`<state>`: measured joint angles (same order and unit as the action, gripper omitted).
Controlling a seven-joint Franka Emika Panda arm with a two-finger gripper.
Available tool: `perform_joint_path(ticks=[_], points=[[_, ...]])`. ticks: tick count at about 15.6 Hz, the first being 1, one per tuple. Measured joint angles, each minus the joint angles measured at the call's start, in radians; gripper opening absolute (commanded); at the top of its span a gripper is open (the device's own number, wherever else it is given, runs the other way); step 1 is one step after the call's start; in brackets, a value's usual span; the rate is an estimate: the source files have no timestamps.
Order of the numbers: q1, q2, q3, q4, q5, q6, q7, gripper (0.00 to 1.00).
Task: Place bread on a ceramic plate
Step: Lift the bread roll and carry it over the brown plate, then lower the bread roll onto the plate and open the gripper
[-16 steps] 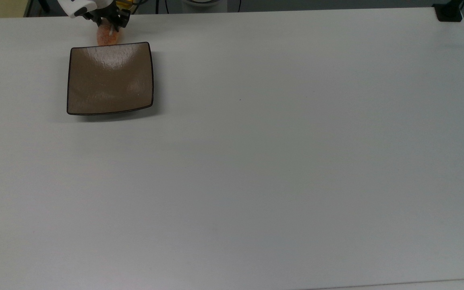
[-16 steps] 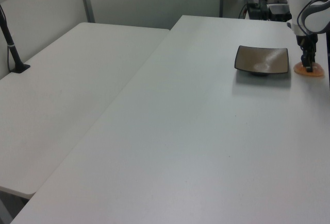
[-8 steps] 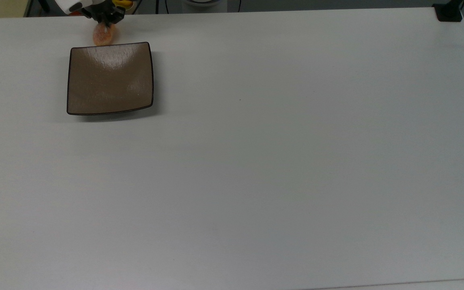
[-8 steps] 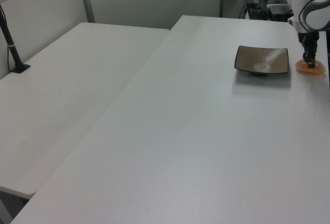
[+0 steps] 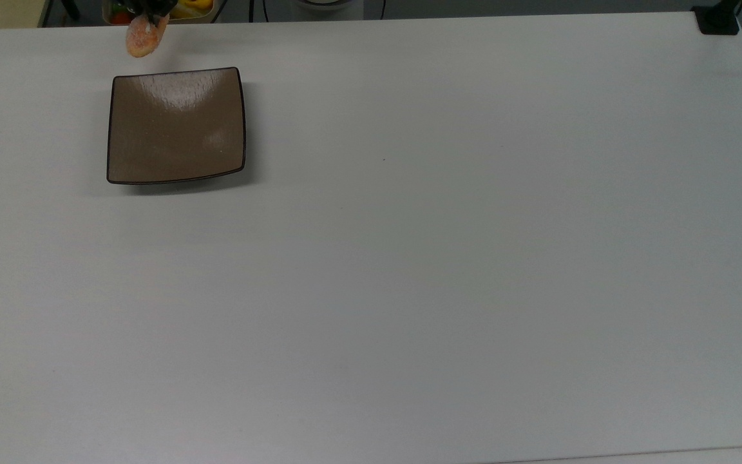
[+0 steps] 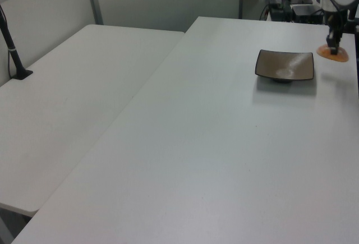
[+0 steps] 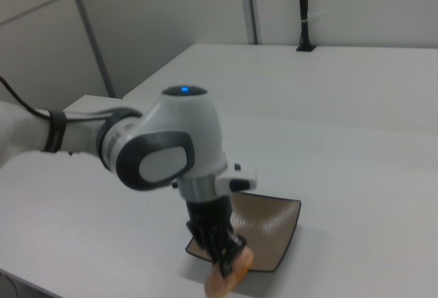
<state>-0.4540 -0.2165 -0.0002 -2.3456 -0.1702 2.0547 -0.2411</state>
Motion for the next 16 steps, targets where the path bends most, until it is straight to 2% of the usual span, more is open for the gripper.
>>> perform_joint_path(ticks=[2, 6, 10, 13, 14, 15, 16], points=[[0.012, 0.001, 0.001, 0.05, 0.079, 0.0, 0.0, 0.08], [0.048, 0.026, 0.001, 0.138, 0.159, 0.0, 0.024, 0.09], [0.147, 0.168, 0.002, 0.281, 0.164, 0.0, 0.183, 0.11], [0.201, 0.29, 0.003, 0.356, 0.128, 0.0, 0.263, 0.12], [0.209, 0.317, 0.003, 0.364, 0.112, 0.0, 0.277, 0.19], [0.214, 0.34, 0.003, 0.368, 0.096, 0.0, 0.288, 0.37], [0.217, 0.357, 0.002, 0.37, 0.082, 0.0, 0.295, 0.63]])
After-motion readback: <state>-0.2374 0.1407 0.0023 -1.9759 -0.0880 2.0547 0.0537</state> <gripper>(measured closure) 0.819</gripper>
